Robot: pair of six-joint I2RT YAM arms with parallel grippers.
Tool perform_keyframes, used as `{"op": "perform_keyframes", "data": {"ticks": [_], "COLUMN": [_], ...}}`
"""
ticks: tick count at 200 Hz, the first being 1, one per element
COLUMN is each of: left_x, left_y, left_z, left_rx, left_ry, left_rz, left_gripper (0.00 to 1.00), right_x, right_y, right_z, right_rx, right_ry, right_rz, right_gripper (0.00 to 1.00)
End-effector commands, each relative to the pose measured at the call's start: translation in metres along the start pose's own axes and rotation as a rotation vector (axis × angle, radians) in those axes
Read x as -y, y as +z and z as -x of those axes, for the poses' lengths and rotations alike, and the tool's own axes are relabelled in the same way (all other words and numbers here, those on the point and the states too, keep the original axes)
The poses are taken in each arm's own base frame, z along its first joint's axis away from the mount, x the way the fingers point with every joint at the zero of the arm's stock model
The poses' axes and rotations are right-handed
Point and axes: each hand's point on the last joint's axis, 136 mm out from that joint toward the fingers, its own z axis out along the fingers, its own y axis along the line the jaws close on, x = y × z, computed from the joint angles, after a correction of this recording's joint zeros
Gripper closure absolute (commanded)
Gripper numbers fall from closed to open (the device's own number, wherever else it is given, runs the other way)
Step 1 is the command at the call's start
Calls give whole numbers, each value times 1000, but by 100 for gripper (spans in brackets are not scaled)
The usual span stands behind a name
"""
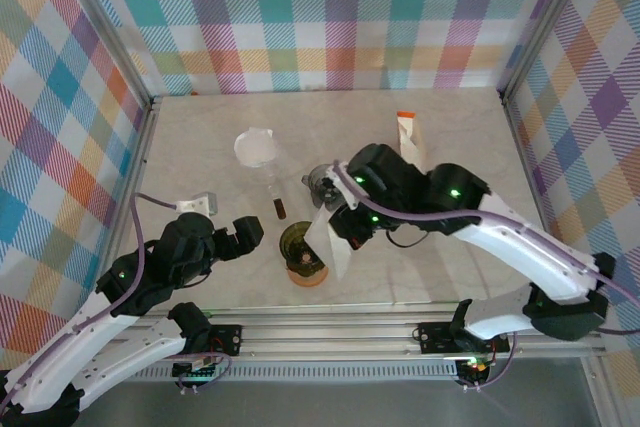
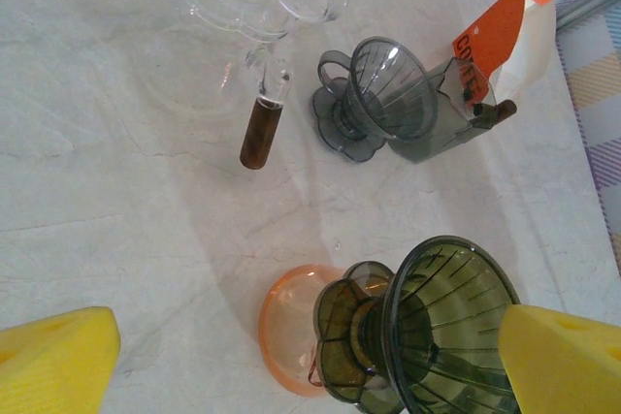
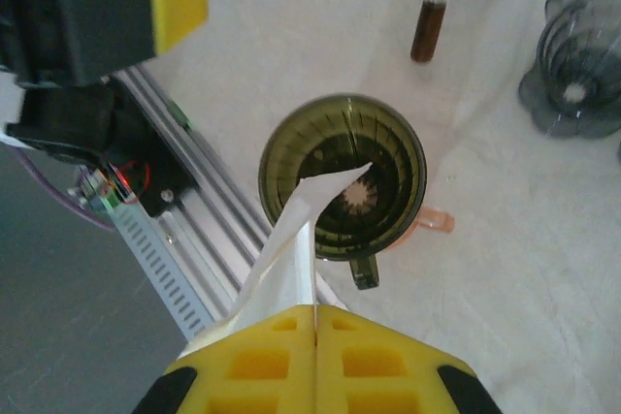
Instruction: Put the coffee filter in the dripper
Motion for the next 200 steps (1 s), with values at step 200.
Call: {"op": "perform_keyframes", "data": {"ticks": [200], "left_x": [76], "left_y": [23], "left_z": [-33], "left_rx": [-176], "left_ry": [46], "left_rz": [-396], "left_gripper": [0], "right_x": [42], "right_y": [99], "right_z": [16], "right_rx": [-316], "right_ry": [131], "right_rz": [-232], "right_gripper": [100]}}
